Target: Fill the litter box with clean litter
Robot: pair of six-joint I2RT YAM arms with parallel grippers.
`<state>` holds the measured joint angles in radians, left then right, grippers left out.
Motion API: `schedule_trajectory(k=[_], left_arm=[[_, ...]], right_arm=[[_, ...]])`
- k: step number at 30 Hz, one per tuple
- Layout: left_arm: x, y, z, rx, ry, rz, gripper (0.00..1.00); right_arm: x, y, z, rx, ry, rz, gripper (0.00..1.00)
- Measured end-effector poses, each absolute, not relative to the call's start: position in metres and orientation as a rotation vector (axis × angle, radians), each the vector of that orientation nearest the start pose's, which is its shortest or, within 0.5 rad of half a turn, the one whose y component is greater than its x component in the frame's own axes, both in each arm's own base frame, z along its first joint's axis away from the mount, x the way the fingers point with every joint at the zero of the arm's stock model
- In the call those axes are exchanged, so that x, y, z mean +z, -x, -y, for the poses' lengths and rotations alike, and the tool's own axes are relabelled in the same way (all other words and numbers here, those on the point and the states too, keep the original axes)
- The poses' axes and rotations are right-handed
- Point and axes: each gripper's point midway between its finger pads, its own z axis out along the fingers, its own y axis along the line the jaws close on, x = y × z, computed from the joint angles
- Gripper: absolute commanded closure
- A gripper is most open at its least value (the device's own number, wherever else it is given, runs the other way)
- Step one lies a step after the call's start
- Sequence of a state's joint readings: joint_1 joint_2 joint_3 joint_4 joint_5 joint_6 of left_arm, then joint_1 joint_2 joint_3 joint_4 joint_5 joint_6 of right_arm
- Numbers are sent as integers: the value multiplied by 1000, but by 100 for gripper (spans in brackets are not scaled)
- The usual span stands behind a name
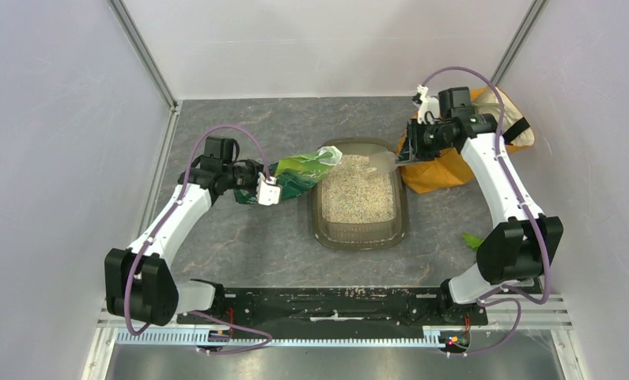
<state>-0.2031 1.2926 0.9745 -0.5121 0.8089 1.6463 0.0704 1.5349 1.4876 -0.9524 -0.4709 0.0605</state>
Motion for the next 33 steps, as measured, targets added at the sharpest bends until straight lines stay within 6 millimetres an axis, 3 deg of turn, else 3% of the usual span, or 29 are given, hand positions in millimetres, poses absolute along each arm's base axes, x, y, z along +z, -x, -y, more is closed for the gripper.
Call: schedule_trajectory(k=[5,7,13,21,26,33], left_arm=[[182,-325,166,-122,-1863,-977,98],[182,-324,165,-115,-1861,-981,98],[183,-320,163,-105,-1840,-1001,98],[180,-311,158,-85,-1820,-1021,98],[179,-307,154,-69,-1792,-1046,98],[175,-310,136,-19,-1686,-1140,98]], right_arm=[[222,-360,-130,573,312,-2476,100],[225,-359,-140,558,385,-2457,100],[229,-334,-149,549,539,-2433,100],[250,-305,-174,818,586,-2381,100],[259,-293,-190,988,545,-2366,100],[263,-273,-197,1080,420,-2348,100]])
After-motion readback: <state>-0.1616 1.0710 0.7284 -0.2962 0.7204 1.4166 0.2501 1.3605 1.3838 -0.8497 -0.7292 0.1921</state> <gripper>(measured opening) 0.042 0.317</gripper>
